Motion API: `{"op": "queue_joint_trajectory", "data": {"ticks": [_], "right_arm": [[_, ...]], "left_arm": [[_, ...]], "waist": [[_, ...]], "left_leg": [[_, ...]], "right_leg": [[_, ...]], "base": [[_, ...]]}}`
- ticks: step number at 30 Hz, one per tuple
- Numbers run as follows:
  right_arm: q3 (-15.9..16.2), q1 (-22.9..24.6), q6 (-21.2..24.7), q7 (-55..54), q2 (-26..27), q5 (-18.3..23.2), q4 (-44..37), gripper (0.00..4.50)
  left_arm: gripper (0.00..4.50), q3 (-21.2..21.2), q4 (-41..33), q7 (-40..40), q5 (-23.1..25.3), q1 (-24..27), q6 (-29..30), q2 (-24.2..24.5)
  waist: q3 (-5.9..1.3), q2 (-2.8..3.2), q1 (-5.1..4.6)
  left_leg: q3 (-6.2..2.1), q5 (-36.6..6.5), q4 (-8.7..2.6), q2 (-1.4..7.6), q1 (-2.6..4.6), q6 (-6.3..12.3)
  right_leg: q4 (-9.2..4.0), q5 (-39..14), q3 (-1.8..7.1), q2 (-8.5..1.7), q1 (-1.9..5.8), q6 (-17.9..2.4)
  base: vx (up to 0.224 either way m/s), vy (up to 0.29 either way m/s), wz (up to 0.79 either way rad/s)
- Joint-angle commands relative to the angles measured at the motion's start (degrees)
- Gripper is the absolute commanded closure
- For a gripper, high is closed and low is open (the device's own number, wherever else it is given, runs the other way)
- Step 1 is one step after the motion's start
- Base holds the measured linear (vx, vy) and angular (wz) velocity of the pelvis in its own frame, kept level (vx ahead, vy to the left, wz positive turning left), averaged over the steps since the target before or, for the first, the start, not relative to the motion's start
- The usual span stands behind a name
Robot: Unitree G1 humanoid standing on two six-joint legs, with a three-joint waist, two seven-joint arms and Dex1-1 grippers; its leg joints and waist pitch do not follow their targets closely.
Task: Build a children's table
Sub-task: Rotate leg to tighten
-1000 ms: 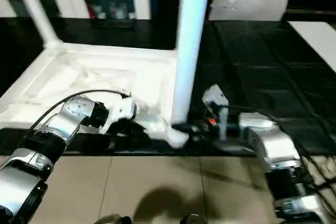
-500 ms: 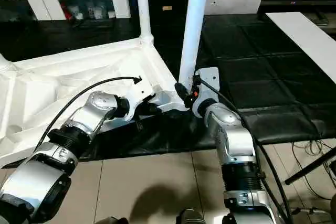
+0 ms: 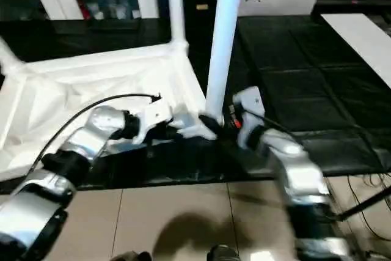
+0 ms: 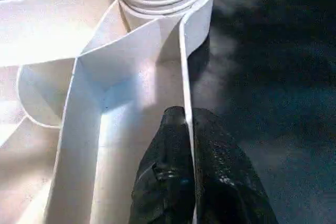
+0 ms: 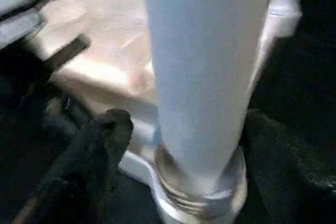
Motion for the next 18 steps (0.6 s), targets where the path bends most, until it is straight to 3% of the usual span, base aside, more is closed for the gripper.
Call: {"op": "queue_joint_trajectory", "data": {"ticks": [1, 6, 7, 10, 11, 12, 13, 14, 17, 18], "right_arm": [[1.4, 0.51, -2.43, 6.98, -2.07, 0.14, -0.66, 0.7], [2.78, 0.07, -2.92, 17.44, -5.48, 3.66, -0.25, 0.7], [3.15, -0.15, -2.3, 19.47, -6.02, 4.56, -0.15, 0.85], [4.73, -0.65, -1.45, 24.24, -7.63, 6.09, 0.39, 1.14], [5.78, -1.08, -1.24, 27.04, -8.58, 6.29, 1.13, 1.14], [6.28, -1.32, -1.11, 28.4, -9.03, 6.26, 1.53, 1.32], [6.76, -1.59, -0.78, 30.06, -9.53, 6.21, 1.98, 1.42], [7.06, -1.78, -0.36, 31.3, -9.9, 6.29, 2.2, 1.49], [7.7, -2.33, 0.49, 34.25, -10.82, 6.87, 2.6, 1.64], [7.78, -2.43, 0.44, 34.52, -10.88, 6.9, 2.78, 1.76]], "left_arm": [[4.5, -1.83, -0.56, -6.3, -1.73, 0.78, -4.42, 0.57], [4.5, -2.94, -0.88, -13.06, -2.95, 0.89, -7.4, 2.49], [4.5, -3.51, -1.03, -14.23, -2.6, 0.9, -8.22, 2.98], [4.5, -4.14, -1.41, -16.87, -2.76, 1.05, -9.38, 3.64], [4.5, -4.37, -1.62, -18.07, -2.94, 1.1, -9.83, 3.92], [4.5, -4.52, -1.74, -18.56, -2.94, 1.1, -10.03, 4.06], [4.5, -4.61, -1.73, -18.91, -2.87, 1.06, -10.27, 4.27], [4.5, -4.65, -1.7, -19.16, -2.84, 1.02, -10.51, 4.47], [4.5, -4.65, -0.97, -19.63, -2.76, 0.62, -11.53, 4.96], [4.5, -4.66, -0.77, -19.71, -2.77, 0.53, -11.77, 4.98]], "waist": [[-3.95, -0.87, 0.16], [-3.93, -0.82, 1.23], [-3.92, -1.24, 1.49], [-3.92, -0.94, 2.11], [-3.99, -1.39, 2.23], [-3.94, -1.14, 2.6], [-3.98, -1.47, 2.66], [-4.0, -1.26, 2.89], [-4.17, -1.39, 3.1], [-4.3, -2.01, 3.04]], "left_leg": [[-1.17, -13.78, -3.57, 2.83, 1.13, 5.92], [-1.06, -14.05, -3.65, 3.27, 1.35, 5.94], [-0.93, -14.35, -3.63, 3.36, 1.42, 6.07], [-1.01, -14.07, -3.74, 3.49, 1.5, 5.56], [-0.92, -13.86, -3.69, 3.47, 1.43, 5.49], [-0.99, -14.09, -3.7, 3.52, 1.54, 5.37], [-0.86, -13.97, -3.64, 3.54, 1.57, 5.32], [-0.88, -13.69, -3.63, 3.55, 1.63, 5.16], [-0.9, -12.18, -3.53, 3.48, 1.48, 5.42], [-0.8, -11.95, -3.43, 3.47, 1.48, 5.67]], "right_leg": [[-3.8, -13.75, 1.83, -2.73, 2.99, -14.39], [-3.71, -14.9, 1.79, -2.73, 2.91, -14.81], [-3.71, -14.85, 1.8, -2.69, 2.81, -14.99], [-3.49, -14.98, 1.83, -2.8, 2.77, -15.02], [-3.42, -14.83, 1.84, -2.78, 2.8, -14.99], [-3.45, -15.65, 1.87, -2.98, 2.75, -15.0], [-3.52, -15.74, 1.93, -2.96, 2.71, -14.87], [-3.43, -15.45, 1.97, -3.0, 2.65, -15.06], [-3.09, -13.21, 1.91, -2.98, 2.85, -15.38], [-3.09, -13.04, 1.89, -2.96, 2.89, -15.4]], "base": [[0.0, 0.0, 0.0], [0.0, 0.0, 0.0], [0.0, 0.0, 0.0], [0.0, 0.0, 0.0], [0.0, 0.0, 0.0], [0.0, 0.0, 0.0], [0.0, 0.0, 0.0], [0.0, 0.0, 0.0], [0.0, 0.0, 0.0], [0.0, 0.0, 0.0]]}}
